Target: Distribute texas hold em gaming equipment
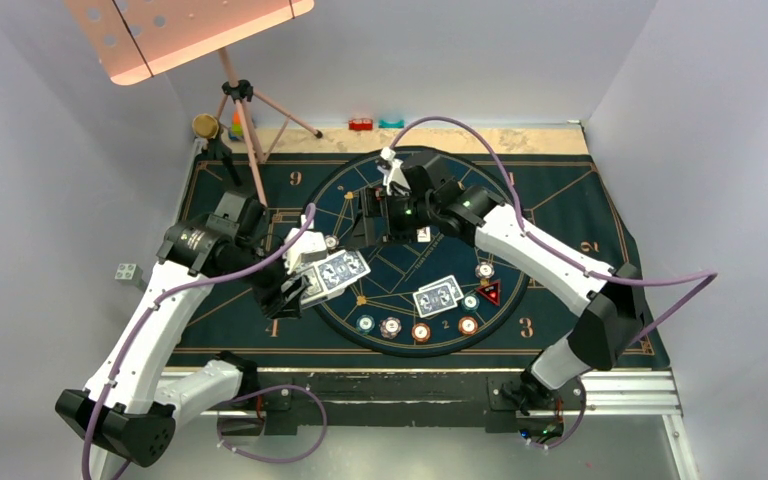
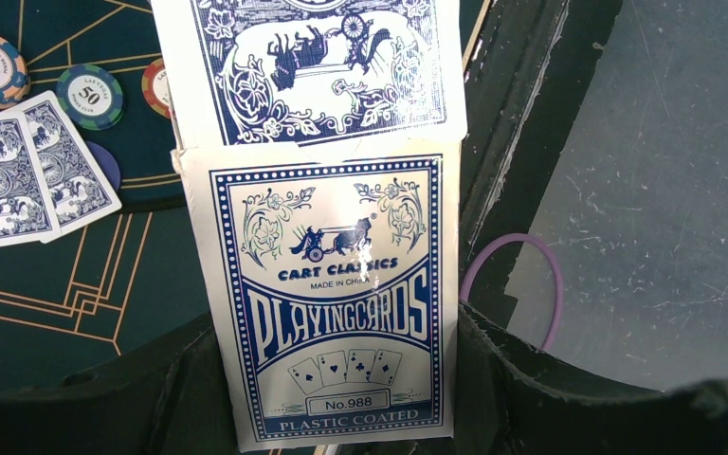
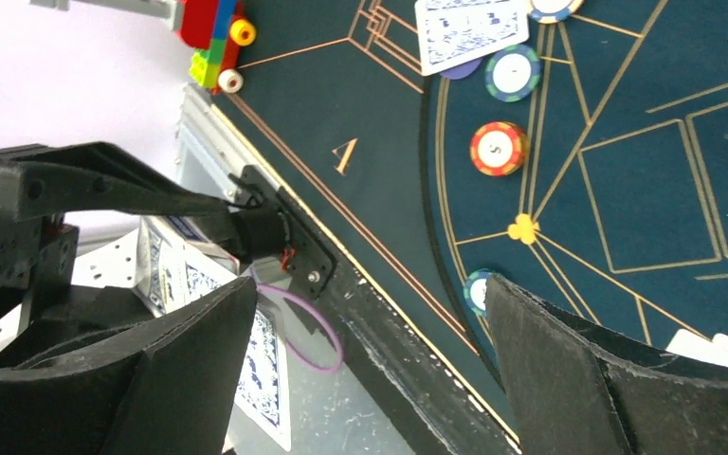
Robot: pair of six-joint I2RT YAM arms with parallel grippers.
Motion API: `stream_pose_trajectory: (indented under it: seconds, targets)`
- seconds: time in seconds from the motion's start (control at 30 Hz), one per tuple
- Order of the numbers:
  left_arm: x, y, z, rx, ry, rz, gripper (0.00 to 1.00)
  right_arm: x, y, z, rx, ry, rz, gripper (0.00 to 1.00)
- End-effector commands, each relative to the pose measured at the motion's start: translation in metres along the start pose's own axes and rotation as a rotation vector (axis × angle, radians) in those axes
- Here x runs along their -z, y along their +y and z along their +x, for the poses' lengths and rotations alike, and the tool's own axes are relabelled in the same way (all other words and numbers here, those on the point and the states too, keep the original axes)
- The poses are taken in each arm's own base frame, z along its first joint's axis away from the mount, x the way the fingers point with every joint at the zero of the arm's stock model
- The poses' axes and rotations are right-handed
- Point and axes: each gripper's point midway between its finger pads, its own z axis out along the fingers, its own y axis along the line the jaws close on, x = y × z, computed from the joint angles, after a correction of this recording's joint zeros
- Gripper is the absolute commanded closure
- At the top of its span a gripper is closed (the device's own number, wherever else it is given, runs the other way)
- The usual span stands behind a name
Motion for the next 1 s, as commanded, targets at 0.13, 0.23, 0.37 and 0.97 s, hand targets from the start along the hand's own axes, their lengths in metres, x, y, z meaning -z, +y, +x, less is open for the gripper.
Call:
stream_pose_trajectory:
  seconds: [0.13, 0.23, 0.37, 0.97]
  targets:
    - [0.003, 0.002, -0.012, -0.031, -0.043, -0.009, 1.00, 0.012, 0.048, 0.003, 0.011, -0.006, -0.258, 0.04]
    - [0.003, 0.002, -0.011, -0.030, -0.041, -0.010, 1.00, 0.014, 0.051, 0.005, 0.002, -0.013, -0.282, 0.03]
    - [0.002, 0.003, -0.011, -0.031, -0.042, -0.010, 1.00, 0.017, 0.056, 0.011, 0.004, -0.007, -0.313, 0.03]
    - [0.002, 0.002, -0.011, -0.033, -0.042, -0.014, 1.00, 0.020, 0.043, 0.023, 0.038, 0.017, -0.229, 0.42]
